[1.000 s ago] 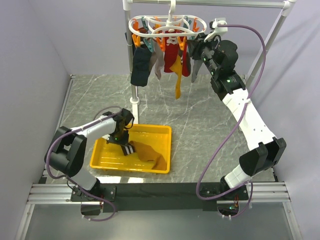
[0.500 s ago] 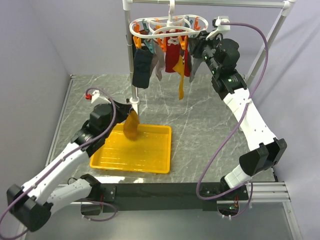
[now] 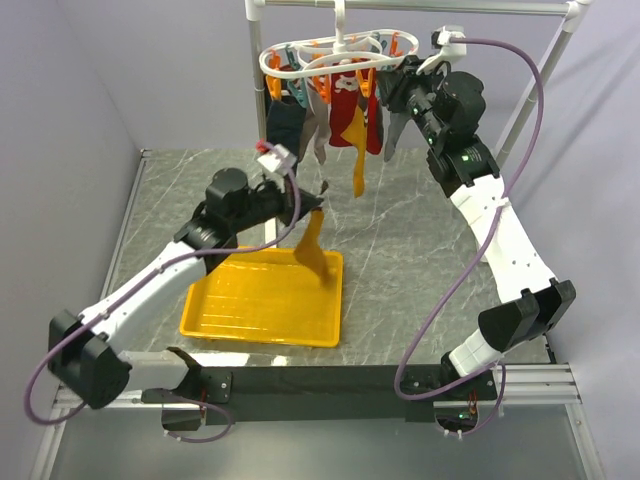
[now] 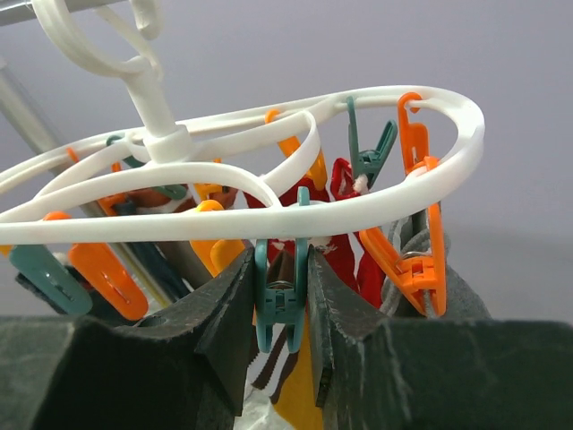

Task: Clip the socks to the hanger
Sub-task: Clamp the sock onto the hanger.

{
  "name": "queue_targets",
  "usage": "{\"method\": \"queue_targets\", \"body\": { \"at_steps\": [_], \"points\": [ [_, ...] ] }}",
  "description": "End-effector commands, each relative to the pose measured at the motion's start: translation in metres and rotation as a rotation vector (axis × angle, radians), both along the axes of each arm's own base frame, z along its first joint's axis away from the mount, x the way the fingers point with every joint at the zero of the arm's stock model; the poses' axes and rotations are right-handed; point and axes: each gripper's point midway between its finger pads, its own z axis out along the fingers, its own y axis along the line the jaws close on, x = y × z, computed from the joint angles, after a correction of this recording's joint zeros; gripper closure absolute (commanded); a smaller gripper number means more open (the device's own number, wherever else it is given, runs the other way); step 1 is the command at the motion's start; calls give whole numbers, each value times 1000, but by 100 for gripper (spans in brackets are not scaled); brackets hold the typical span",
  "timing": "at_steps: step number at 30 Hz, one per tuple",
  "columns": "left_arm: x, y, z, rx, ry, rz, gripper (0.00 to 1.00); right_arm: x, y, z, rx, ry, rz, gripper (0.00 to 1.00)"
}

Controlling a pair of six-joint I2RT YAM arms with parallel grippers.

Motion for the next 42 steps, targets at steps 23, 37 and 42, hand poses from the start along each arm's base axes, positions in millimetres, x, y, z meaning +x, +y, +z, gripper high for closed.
{"method": "queue_targets", "body": {
  "at_steps": [23, 37, 42],
  "points": [
    [70, -110, 142, -377, -42, 498, 99, -12, -20, 27, 107, 36, -87, 100],
    [99, -126, 153, -444, -83, 537, 99, -14, -19, 31, 92, 21, -77, 100],
    [110, -122, 158, -457, -96, 543, 99, -17, -20, 29, 84, 24, -77, 100]
  ]
}}
